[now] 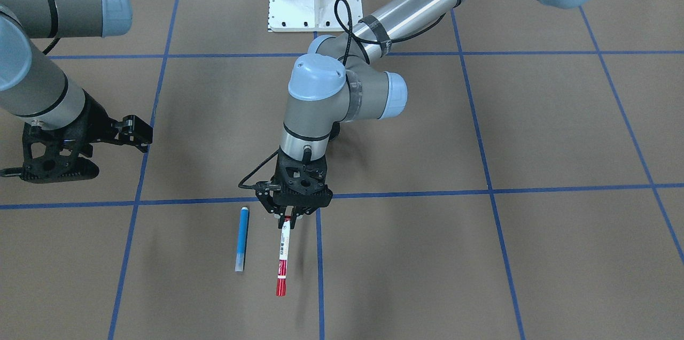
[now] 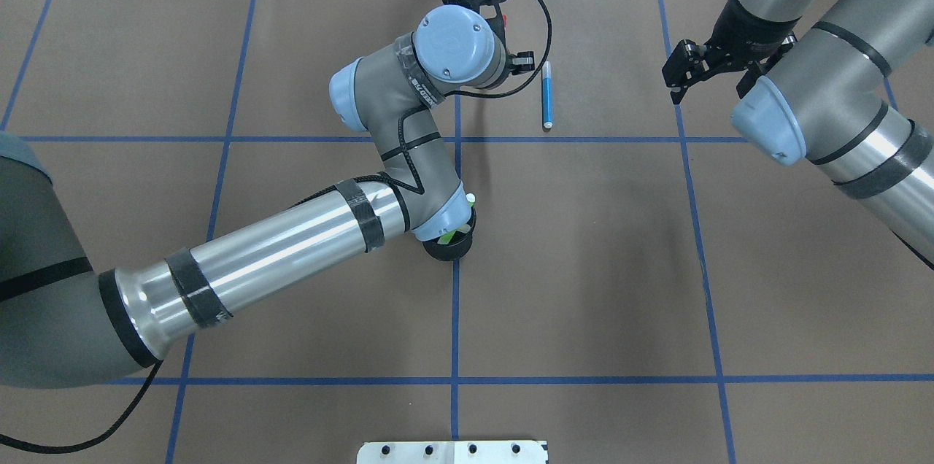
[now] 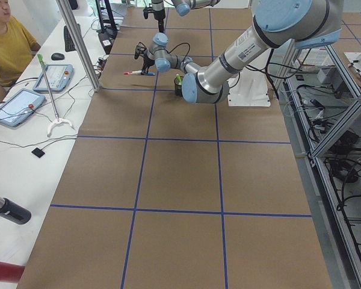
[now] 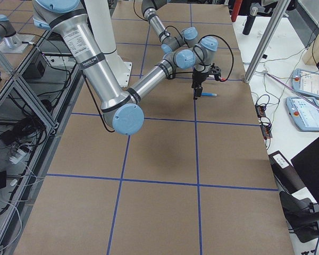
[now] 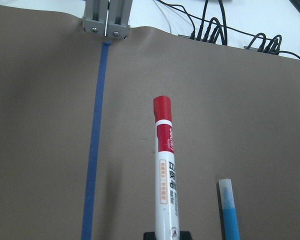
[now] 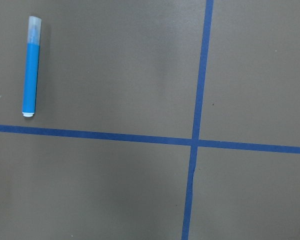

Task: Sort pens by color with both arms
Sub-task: 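Set the red-capped marker beside the blue marker and open the left gripper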

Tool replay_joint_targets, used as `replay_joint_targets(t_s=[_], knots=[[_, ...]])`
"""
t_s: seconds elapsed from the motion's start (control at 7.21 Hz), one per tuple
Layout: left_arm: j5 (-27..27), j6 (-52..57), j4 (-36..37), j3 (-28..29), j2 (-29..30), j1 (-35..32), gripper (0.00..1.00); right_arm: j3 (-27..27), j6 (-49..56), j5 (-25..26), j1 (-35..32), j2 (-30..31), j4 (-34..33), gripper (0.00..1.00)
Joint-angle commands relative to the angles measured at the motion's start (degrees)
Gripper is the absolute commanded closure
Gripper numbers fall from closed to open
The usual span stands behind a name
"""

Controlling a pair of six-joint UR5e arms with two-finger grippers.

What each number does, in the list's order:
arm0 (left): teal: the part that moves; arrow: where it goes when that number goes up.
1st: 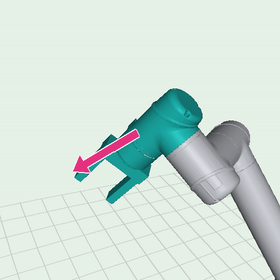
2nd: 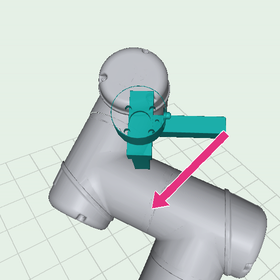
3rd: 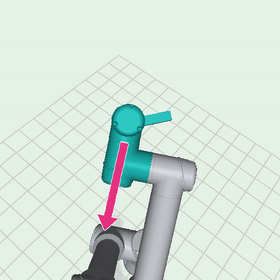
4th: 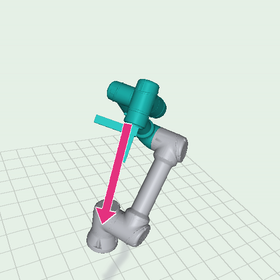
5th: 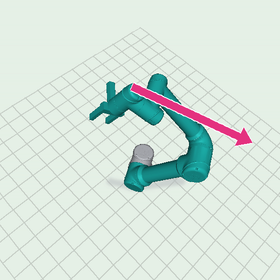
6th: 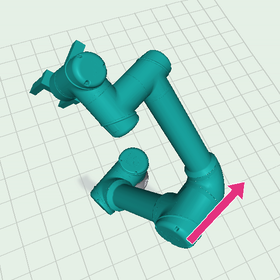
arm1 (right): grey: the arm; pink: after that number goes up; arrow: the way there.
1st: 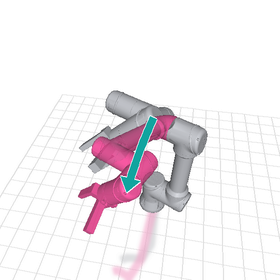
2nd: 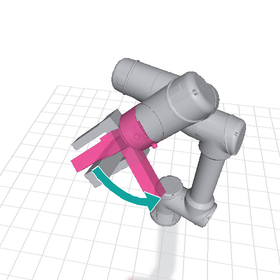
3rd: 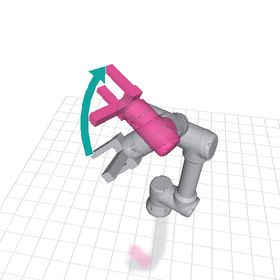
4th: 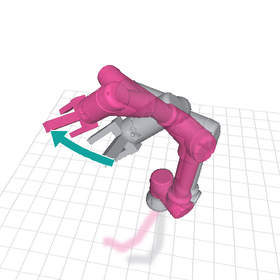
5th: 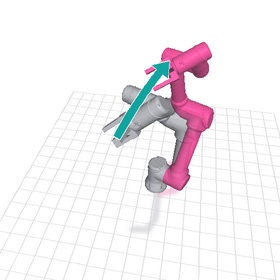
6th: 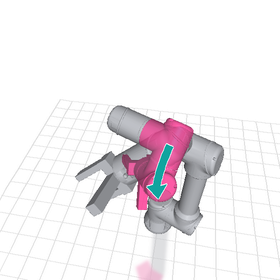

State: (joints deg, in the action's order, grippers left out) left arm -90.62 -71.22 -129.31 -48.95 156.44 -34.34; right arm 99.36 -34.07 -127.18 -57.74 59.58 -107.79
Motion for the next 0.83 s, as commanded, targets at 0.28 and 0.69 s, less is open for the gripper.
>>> replay_joint_targets(t_s=[0.28, 0.69], knots=[[4.48, 0.03, -0.85, 5.69, 3.51, 2.7, 0.77, 0.04, -0.03, 0.0, 0.0, 0.01, 0.03, 0.01], [4.83, 0.12, -0.85, 5.7, 3.43, 2.96, 0.2, 0.04, -0.03, 0.0, 0.09, -0.08, 0.03, 0.0]])
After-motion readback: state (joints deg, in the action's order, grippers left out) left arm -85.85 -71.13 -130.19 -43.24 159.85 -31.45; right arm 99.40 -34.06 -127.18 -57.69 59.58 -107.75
